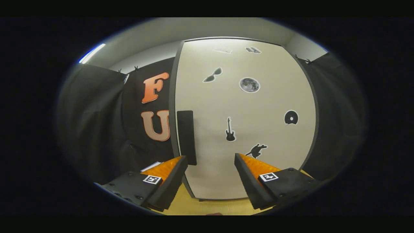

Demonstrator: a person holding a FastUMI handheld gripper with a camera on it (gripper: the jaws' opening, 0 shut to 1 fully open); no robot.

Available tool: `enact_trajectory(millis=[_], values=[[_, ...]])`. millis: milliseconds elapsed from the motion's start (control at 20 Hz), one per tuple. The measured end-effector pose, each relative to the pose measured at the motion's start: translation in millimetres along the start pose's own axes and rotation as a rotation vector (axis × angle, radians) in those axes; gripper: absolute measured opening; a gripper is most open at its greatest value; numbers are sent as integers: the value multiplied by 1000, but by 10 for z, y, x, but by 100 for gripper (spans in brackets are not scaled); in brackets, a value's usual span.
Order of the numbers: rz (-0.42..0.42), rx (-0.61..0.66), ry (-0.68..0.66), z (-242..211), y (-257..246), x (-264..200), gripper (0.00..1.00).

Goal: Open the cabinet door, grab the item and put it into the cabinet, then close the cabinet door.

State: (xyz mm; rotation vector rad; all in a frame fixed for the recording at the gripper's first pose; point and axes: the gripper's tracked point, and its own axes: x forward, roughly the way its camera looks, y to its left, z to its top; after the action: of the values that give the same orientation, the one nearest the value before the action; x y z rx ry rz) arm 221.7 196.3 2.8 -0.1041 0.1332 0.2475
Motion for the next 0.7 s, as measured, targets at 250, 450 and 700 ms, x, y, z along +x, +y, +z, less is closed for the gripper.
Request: enact_trajectory(millis=[250, 450, 700], values=[[-19, -27, -41, 104, -124, -492, 94], [-37, -38, -59, 141, -266, -878, 95], [-50, -14, -64, 131, -410, -1282, 94]])
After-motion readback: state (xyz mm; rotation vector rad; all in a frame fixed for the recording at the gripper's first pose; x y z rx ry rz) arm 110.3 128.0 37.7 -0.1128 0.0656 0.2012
